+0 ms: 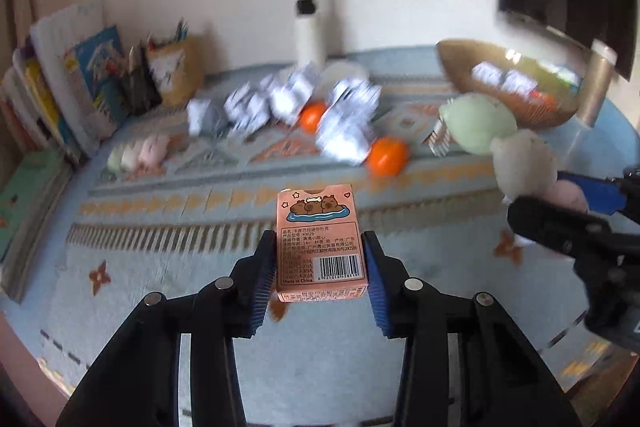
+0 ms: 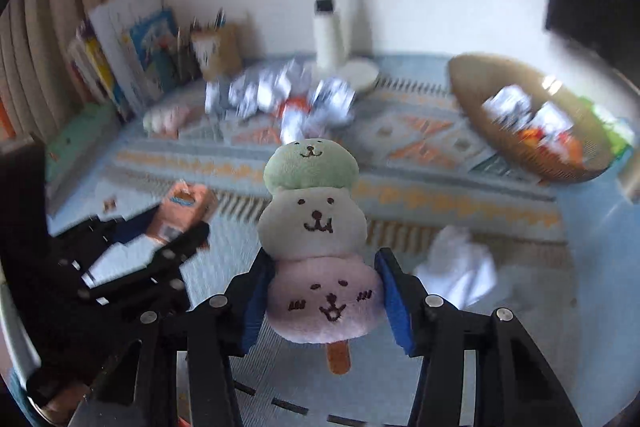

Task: Organize objects
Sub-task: 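Carry the squishy stack and pink box over the amber bowl and open both tools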

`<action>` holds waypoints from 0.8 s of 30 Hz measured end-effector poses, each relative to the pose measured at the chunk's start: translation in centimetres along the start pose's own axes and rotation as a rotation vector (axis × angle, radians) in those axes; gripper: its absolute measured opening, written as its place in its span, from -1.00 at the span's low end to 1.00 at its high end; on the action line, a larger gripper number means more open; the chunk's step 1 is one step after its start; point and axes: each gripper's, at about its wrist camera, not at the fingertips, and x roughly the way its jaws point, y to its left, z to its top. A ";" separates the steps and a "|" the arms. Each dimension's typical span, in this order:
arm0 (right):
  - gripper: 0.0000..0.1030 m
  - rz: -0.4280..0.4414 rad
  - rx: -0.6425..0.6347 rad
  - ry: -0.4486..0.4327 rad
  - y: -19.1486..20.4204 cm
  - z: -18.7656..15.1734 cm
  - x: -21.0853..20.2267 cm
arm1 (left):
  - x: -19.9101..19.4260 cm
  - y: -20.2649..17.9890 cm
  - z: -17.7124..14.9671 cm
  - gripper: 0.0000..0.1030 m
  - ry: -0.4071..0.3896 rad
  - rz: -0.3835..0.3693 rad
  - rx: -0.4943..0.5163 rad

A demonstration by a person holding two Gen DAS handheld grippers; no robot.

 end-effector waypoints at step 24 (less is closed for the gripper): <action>-0.02 -0.219 0.391 -0.269 -22.7 8.2 -3.7 | 8.2 -15.4 17.2 -0.25 -0.107 -0.332 0.143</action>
